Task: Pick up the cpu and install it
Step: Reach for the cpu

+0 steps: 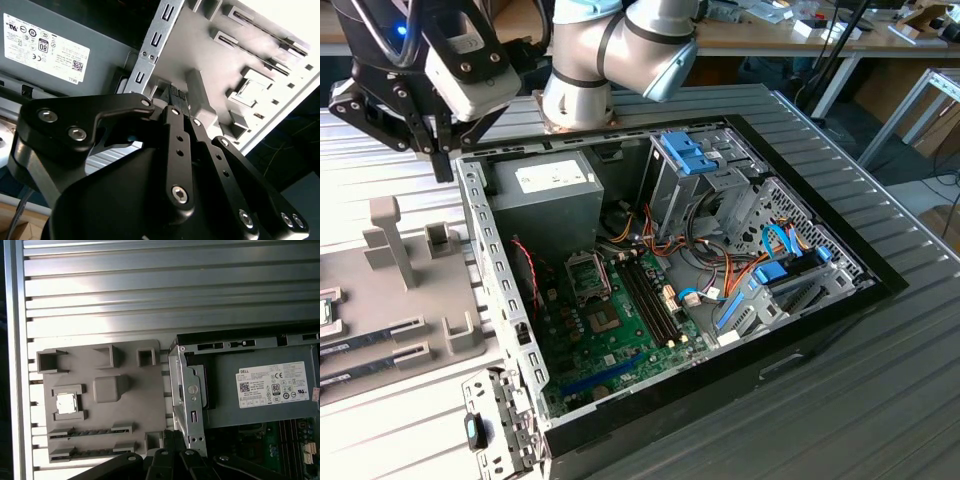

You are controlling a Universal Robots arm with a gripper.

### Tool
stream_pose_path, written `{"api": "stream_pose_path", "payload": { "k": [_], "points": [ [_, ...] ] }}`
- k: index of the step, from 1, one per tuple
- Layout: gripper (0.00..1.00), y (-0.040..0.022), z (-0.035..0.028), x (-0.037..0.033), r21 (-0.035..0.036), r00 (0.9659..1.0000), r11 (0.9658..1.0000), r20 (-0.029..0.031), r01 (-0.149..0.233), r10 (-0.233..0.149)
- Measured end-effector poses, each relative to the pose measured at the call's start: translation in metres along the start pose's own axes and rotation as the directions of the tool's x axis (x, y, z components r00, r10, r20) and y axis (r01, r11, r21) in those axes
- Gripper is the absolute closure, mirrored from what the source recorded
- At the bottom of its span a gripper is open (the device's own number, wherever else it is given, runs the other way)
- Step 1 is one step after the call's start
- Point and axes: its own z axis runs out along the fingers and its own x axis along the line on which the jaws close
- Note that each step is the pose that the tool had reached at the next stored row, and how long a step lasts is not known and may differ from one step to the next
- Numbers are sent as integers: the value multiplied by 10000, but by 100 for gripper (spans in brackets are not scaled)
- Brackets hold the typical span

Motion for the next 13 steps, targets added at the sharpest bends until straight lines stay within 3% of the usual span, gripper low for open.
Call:
{"api": "stream_pose_path", "payload": {
  "k": [13],
  "points": [
    [89,-5,-1,71,1,10000,10000,-1,0,0]
  ]
}}
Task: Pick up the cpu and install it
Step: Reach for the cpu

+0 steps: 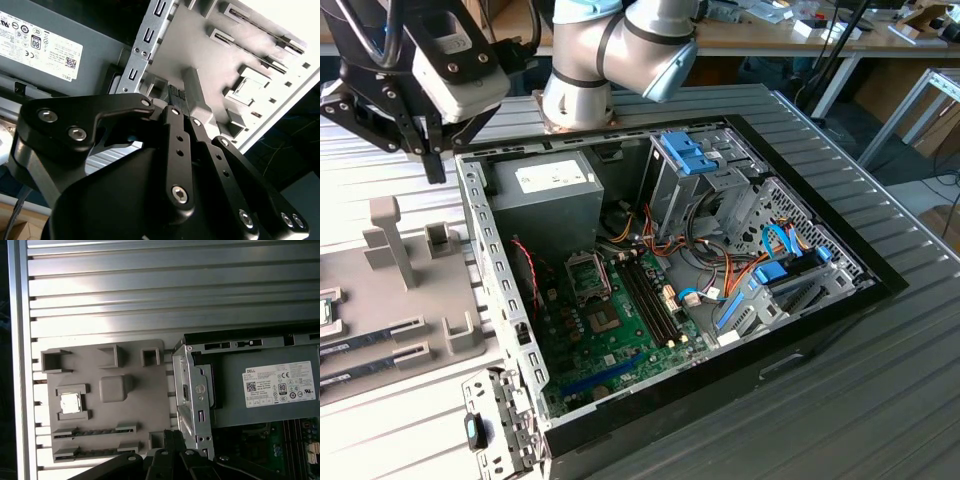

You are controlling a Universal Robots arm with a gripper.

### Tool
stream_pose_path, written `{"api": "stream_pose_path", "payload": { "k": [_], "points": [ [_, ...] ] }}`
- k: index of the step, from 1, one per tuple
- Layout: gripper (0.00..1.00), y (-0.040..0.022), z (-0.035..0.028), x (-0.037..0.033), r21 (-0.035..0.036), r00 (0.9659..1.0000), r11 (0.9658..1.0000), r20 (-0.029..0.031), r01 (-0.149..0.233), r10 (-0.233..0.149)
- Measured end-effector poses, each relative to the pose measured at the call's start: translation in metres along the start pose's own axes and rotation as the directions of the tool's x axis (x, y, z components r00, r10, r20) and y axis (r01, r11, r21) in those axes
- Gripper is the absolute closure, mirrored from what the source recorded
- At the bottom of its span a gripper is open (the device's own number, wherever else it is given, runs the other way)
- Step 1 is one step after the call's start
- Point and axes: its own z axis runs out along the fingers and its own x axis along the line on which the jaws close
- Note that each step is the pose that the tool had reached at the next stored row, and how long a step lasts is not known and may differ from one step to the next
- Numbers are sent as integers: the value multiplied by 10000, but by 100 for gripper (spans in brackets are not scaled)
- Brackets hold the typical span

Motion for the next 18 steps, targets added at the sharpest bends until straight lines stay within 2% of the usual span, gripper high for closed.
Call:
{"api": "stream_pose_path", "payload": {
  "k": [18],
  "points": [
    [89,-8,-1,98,0,10000,10000,0,0,0]
  ]
}}
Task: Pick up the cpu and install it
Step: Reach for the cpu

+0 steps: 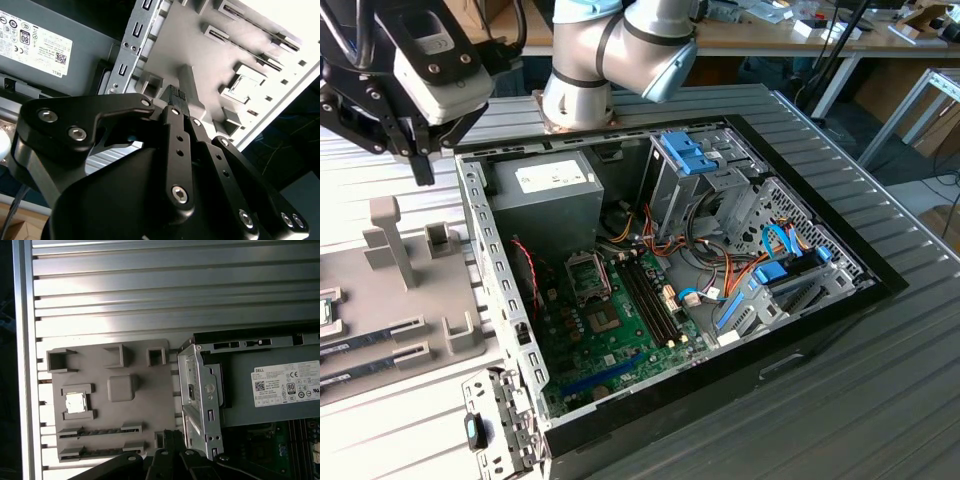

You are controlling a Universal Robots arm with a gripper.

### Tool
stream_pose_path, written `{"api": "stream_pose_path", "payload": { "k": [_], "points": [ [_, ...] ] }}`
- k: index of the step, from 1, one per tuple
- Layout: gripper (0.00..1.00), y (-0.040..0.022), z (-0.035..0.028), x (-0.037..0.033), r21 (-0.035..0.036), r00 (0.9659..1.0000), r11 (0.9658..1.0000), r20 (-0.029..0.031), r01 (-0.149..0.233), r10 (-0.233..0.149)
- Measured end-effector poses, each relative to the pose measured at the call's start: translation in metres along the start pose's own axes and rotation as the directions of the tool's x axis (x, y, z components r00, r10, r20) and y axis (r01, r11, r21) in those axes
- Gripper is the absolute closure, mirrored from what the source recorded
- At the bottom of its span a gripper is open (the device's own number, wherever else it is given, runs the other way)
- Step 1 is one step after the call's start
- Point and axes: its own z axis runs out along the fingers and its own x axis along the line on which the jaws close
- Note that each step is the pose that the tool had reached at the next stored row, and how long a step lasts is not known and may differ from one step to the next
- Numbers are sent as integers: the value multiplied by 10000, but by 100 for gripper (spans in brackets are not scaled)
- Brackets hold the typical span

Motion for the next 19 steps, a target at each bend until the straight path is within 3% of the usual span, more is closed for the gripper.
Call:
{"api": "stream_pose_path", "payload": {
  "k": [10,14,19],
  "points": [
    [89,-6,-1,80,-1,10000,10000,0,0,0],
    [89,-12,1,157,-1,10000,10000,0,0,0],
    [89,-14,2,176,0,10000,10000,0,0,0]
  ]
}}
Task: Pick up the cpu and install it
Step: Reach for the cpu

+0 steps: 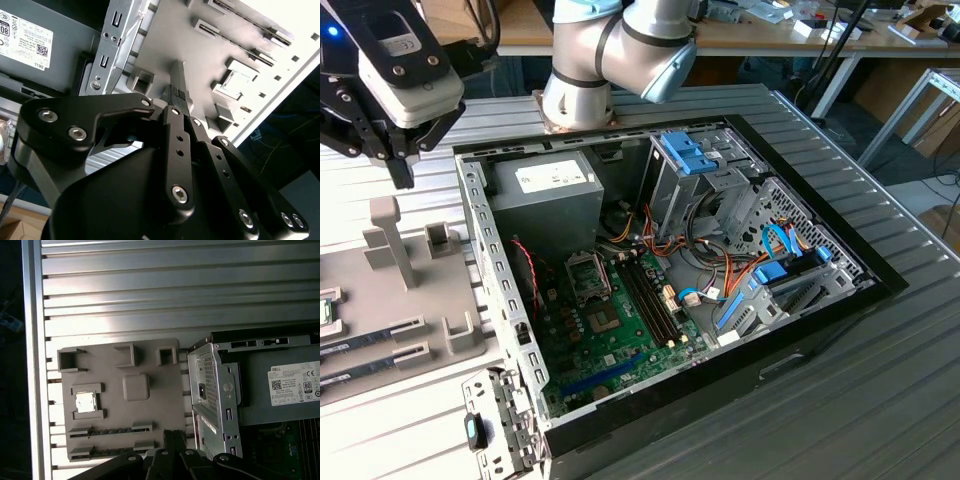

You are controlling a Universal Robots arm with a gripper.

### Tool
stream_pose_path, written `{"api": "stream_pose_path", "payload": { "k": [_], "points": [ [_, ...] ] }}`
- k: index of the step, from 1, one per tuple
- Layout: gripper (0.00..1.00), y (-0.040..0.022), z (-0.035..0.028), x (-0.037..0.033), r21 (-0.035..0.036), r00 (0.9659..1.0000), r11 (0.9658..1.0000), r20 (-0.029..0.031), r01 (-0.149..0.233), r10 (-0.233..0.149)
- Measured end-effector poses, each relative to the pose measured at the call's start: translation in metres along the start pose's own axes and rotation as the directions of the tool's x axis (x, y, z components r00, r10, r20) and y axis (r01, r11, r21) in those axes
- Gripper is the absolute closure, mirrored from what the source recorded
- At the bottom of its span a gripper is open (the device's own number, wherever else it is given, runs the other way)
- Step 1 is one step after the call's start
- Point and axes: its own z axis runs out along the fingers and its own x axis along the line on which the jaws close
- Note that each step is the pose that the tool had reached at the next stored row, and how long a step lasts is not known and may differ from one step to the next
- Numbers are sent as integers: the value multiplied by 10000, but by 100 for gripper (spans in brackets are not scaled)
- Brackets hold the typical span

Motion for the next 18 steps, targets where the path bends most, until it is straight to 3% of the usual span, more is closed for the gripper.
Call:
{"api": "stream_pose_path", "payload": {
  "k": [18],
  "points": [
    [89,-6,2,78,-1,10000,10000,0,0,0]
  ]
}}
